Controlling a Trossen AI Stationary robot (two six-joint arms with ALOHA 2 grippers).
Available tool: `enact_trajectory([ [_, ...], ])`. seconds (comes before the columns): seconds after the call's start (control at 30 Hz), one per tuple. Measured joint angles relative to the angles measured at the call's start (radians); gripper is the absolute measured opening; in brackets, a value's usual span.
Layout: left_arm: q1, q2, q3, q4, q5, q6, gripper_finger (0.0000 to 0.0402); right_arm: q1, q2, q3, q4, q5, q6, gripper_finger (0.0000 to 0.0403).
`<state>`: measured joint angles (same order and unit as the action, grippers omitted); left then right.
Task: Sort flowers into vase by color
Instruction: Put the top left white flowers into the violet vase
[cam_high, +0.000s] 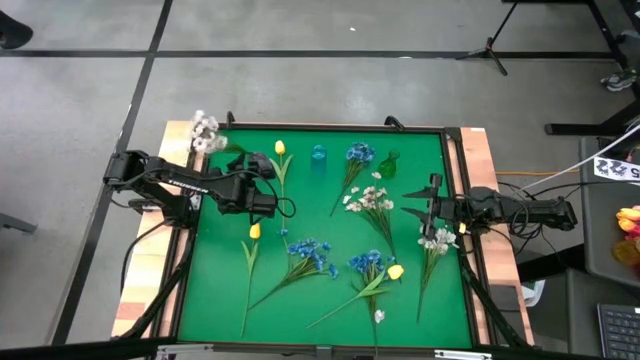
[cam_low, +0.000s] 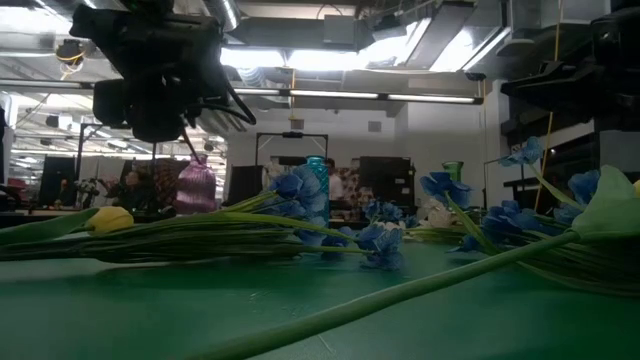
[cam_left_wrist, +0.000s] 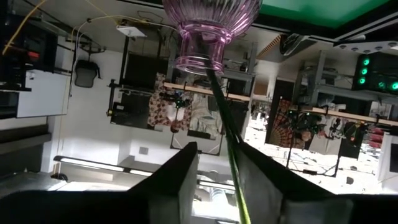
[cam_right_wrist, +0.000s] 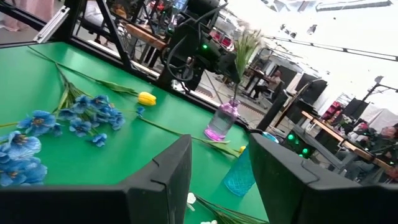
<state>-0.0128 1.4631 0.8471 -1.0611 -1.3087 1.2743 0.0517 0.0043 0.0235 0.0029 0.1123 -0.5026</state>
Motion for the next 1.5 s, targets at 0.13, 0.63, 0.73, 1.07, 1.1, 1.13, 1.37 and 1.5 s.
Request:
enact_trajectory([
  [0.13,0.000,0.000,0.000,0.000,0.001,-0.010,0.0136,0.000,0.000,0.000,0.000,0.000,0.000,0.0161],
  [0.63,-0.007,-0.001,0.000,-0.001,-0.032,-0.055,0.0182,0.000,0.000,-0.001,0.000,0.001,0.000,0.0161],
  [0.73,-0.007,-0.015,0.000,-0.001,-0.035,-0.111,0.0182,0.000,0.000,-0.001,0.000,0.001,0.000,0.0161],
  [1.07,-0.007,-0.062,0.000,0.004,0.005,-0.116,0.0182,0.000,0.000,-0.001,-0.002,-0.016,-0.002,0.0161],
  [1.1,-0.007,-0.062,0.000,0.003,0.006,-0.116,0.0182,0.000,0.000,-0.001,-0.003,-0.016,-0.002,0.0161],
  [1.13,-0.007,-0.061,0.000,0.004,0.007,-0.117,0.0182,0.000,0.000,-0.001,-0.003,-0.016,-0.002,0.0161],
  [1.37,-0.007,-0.061,0.000,0.004,0.096,-0.098,0.0182,0.000,0.000,-0.002,-0.003,-0.018,-0.002,0.0161],
  [1.5,-0.008,-0.061,0.000,0.039,0.147,-0.034,0.0182,0.000,0.000,-0.002,-0.003,-0.018,-0.002,0.0161],
])
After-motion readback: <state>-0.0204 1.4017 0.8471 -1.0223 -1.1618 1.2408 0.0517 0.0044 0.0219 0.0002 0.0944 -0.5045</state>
